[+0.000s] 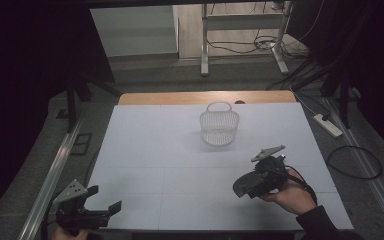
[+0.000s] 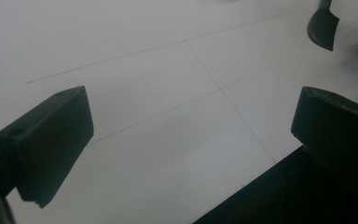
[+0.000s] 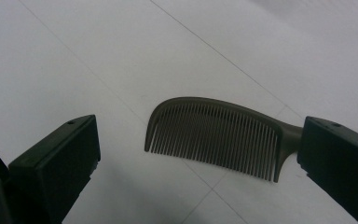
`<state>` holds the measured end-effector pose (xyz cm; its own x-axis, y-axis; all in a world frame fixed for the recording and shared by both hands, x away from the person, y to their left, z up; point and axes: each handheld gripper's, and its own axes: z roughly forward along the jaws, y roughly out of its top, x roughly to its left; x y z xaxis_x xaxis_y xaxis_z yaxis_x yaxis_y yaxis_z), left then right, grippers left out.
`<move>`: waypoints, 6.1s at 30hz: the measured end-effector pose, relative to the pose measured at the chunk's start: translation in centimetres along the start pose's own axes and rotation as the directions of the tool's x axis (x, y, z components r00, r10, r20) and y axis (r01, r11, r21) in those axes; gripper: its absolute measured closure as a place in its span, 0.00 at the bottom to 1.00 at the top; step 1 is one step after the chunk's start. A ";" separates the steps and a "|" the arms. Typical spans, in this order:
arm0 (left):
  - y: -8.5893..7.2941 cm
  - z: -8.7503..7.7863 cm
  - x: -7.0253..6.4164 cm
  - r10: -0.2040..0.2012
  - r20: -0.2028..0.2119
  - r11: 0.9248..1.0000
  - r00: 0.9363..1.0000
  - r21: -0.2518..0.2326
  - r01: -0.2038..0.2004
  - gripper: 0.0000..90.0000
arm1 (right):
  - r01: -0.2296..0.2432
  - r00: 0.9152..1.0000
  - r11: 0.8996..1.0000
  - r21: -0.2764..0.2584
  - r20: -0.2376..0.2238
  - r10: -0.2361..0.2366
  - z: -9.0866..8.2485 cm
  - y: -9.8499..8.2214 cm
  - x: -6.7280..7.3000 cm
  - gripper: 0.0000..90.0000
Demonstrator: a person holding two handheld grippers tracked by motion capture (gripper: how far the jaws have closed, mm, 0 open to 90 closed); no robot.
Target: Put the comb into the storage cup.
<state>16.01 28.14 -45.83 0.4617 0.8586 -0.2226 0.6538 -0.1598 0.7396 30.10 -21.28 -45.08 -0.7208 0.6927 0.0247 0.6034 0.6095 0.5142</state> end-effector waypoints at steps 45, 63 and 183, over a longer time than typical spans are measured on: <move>0.0 0.0 0.0 0.002 0.006 1.000 1.000 0.000 -0.002 0.00 | 0.119 0.989 0.992 0.047 -0.099 -0.114 2.6 -2.8 -1.2 0.99; 0.1 0.2 0.0 0.005 0.006 1.000 1.000 0.008 -0.005 0.01 | 0.157 0.984 0.983 0.095 -0.099 -0.148 4.0 -3.0 -1.0 0.99; 0.2 0.3 0.1 0.004 0.011 1.000 1.000 0.017 -0.004 0.01 | -0.019 0.997 0.994 -0.111 0.070 0.027 1.6 2.6 -5.5 0.35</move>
<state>16.30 28.04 -45.89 0.4712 0.8524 -0.2268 0.6618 -0.1717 0.7297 36.20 -22.86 -45.25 -0.6790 0.7339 -0.0215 0.5753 0.5500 0.6054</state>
